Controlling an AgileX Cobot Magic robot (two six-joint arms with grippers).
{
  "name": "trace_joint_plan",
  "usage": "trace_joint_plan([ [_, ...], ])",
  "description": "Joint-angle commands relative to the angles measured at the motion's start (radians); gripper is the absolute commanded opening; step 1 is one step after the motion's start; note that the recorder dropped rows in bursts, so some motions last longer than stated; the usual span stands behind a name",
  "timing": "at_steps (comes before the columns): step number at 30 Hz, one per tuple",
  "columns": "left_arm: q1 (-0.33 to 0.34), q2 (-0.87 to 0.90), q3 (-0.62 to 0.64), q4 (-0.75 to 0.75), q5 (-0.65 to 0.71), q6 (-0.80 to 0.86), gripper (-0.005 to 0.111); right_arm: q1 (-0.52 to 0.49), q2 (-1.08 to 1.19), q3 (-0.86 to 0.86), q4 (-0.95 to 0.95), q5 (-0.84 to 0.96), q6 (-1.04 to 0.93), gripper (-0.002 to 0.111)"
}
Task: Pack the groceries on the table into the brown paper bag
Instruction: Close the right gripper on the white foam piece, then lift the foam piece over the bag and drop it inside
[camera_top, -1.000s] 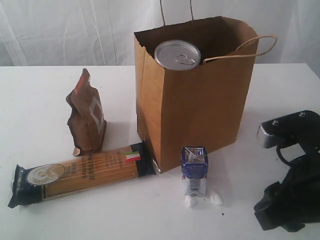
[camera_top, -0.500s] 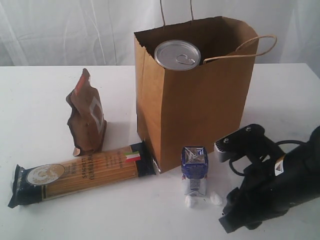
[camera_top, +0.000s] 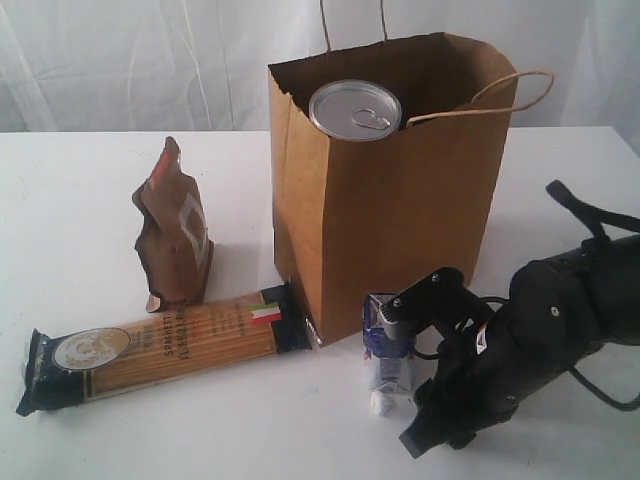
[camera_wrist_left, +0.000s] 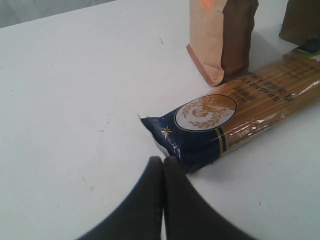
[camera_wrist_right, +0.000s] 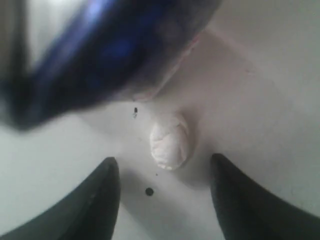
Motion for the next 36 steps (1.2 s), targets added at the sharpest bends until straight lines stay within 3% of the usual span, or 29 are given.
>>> trace_joint_plan([
  [1,0.004,-0.005,0.003,-0.002,0.003,-0.002,0.000,0.001,0.042,-0.008,-0.012,-0.042,-0.011,0.051],
  [4,0.004,-0.005,0.003,-0.002,0.003,-0.002,0.000,0.001,0.054,-0.008,-0.012,-0.047,-0.011,0.047],
  [11,0.004,-0.005,0.003,-0.002,0.003,-0.002,0.000,0.001,0.044,-0.008,-0.012,0.034,-0.008,0.002],
  [12,0.004,-0.005,0.003,-0.002,0.003,-0.002,0.000,0.001,0.037,-0.008,-0.012,0.037,-0.004,0.000],
  [26,0.004,-0.005,0.003,-0.002,0.003,-0.002,0.000,0.001,-0.275,0.012,-0.056,0.171,0.118,0.000],
  [31,0.004,-0.005,0.003,-0.002,0.003,-0.002,0.000,0.001,-0.436,0.020,-0.212,0.205,0.279,0.000],
  [36,0.004,-0.005,0.003,-0.002,0.003,-0.002,0.000,-0.001,-0.599,0.020,-0.512,0.211,0.519,0.000],
])
